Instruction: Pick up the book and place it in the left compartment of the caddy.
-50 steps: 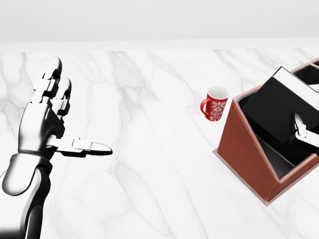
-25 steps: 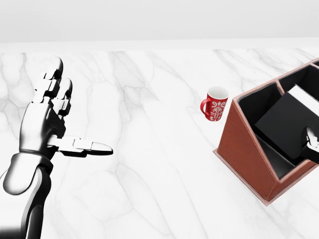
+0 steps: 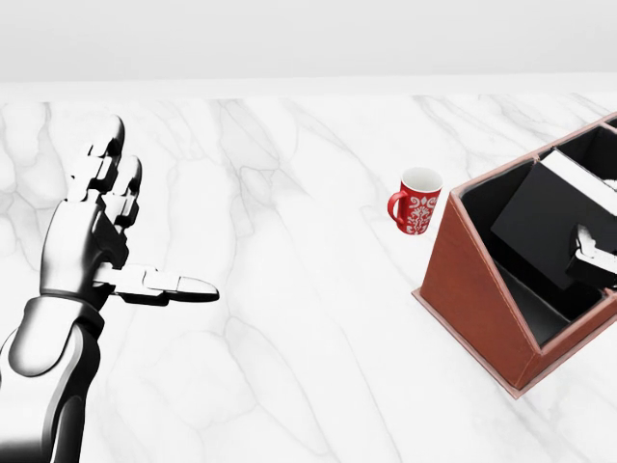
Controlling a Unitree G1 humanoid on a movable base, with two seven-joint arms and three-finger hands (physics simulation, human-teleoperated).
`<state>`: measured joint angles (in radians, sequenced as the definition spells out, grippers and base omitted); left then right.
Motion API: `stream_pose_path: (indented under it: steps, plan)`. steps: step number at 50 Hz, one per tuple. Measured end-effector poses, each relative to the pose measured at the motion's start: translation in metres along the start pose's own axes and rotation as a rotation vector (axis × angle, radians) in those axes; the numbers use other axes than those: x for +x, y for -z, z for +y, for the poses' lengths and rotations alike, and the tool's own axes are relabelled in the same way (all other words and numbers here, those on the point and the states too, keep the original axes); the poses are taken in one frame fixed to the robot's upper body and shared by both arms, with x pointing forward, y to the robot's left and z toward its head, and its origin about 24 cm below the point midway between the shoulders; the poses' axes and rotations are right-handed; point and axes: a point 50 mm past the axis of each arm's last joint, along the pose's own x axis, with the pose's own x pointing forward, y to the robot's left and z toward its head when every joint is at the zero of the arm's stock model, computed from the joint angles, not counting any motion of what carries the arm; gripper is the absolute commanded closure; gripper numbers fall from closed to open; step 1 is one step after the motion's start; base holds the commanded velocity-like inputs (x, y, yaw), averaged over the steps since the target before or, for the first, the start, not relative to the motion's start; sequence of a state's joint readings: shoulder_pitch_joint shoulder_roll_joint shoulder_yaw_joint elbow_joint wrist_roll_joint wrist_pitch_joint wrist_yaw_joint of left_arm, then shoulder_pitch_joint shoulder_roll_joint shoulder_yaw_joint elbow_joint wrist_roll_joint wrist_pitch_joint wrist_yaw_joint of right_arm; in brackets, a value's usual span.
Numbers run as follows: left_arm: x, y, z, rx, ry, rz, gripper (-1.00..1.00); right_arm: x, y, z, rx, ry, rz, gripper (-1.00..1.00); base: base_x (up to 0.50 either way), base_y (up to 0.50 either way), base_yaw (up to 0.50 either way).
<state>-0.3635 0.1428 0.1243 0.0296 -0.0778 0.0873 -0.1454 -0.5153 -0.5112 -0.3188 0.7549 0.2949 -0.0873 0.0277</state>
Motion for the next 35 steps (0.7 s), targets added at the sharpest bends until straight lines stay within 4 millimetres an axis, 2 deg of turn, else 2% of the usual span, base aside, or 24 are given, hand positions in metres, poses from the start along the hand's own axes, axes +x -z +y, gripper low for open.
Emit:
stream_pose_path:
  steps: [20,35]
  plan:
    - [-0.001,0.003,-0.001,-0.002,0.0,0.009,-1.0,0.016,0.009,0.024,-0.092,-0.011,0.111,1.0,0.0,0.0,0.0]
    - [-0.002,0.004,-0.001,-0.002,0.001,0.016,-1.0,0.019,0.018,0.025,-0.141,0.023,0.19,1.0,0.0,0.0,0.0]
